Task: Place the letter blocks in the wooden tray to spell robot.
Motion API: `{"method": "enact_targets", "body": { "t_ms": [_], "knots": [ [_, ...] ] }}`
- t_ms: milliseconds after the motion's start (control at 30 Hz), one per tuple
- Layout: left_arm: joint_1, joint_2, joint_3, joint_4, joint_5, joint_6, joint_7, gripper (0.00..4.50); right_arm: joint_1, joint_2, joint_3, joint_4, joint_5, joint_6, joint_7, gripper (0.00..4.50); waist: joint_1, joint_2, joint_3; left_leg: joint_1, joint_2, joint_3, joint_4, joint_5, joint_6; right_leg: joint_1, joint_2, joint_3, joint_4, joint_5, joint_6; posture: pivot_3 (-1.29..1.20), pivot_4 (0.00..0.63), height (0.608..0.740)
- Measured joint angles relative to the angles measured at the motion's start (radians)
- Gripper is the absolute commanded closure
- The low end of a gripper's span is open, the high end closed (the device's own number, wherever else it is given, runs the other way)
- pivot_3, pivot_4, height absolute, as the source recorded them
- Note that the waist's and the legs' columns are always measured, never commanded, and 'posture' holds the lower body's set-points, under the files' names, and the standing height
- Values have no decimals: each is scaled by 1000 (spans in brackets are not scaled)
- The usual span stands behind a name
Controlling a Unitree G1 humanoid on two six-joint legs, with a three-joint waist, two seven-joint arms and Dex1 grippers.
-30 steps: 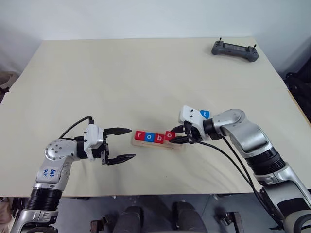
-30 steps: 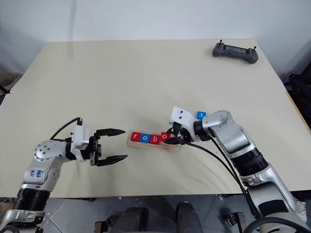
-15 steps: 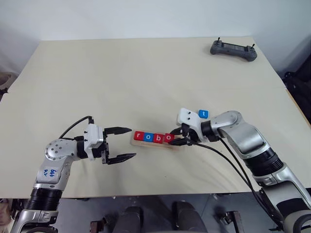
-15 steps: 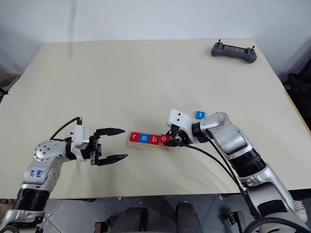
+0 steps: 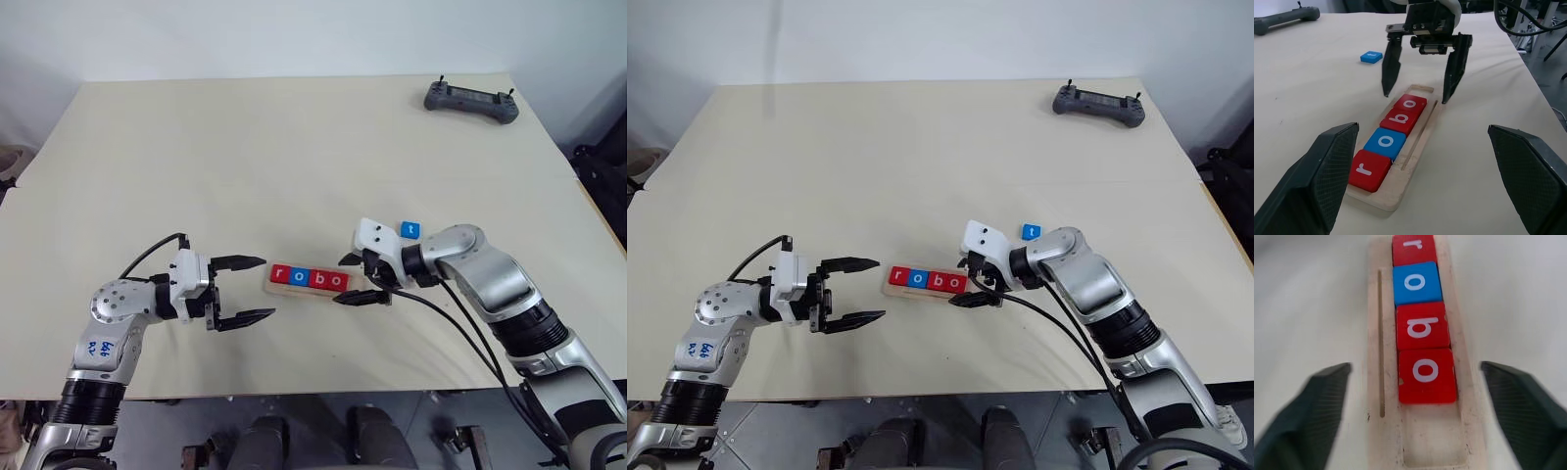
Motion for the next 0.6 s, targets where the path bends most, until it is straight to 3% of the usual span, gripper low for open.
{"method": "enact_targets", "body": {
  "t_ms": [133, 167, 233, 400, 533, 600],
  "knots": [
    [0, 0, 0, 0, 0, 2, 0, 0, 5, -18, -33, -33, 21, -3, 4, 48, 0, 0, 0, 0, 0, 0, 0, 0, 0, 0, 0, 0, 0, 0, 0, 0, 150, 740],
    [0, 0, 0, 0, 0, 2, 0, 0, 7, -23, -36, -41, 25, -2, 6, 222, 0, 0, 0, 0, 0, 0, 0, 0, 0, 0, 0, 0, 0, 0, 0, 0, 150, 740],
    [-1, 0, 0, 0, 0, 2, 0, 0, 21, -31, -43, -58, 35, -2, 10, 629, 0, 0, 0, 0, 0, 0, 0, 0, 0, 0, 0, 0, 0, 0, 0, 0, 150, 740],
    [-3, 0, 0, -1, 0, 4, 0, 0, 104, -114, -134, -66, 66, -26, 25, 2351, 6, 0, 0, 0, -1, 0, 0, 0, 0, 0, 0, 0, -1, 0, 0, 0, 150, 740],
    [-1, 2, 0, -3, 0, 4, 0, 0, 206, -157, -274, -105, 102, -51, -6, 2351, 8, 0, 0, 0, 0, 0, 0, 0, 0, 0, 0, 0, -1, 0, 0, 0, 150, 740],
    [-1, 3, 0, -2, 0, 3, 0, 0, 270, -174, -344, -118, 114, -49, -36, 1939, 11, 0, 0, 0, 0, 0, 0, 0, 0, 1, 0, 0, -1, 0, 0, 0, 150, 740]
  ]
}}
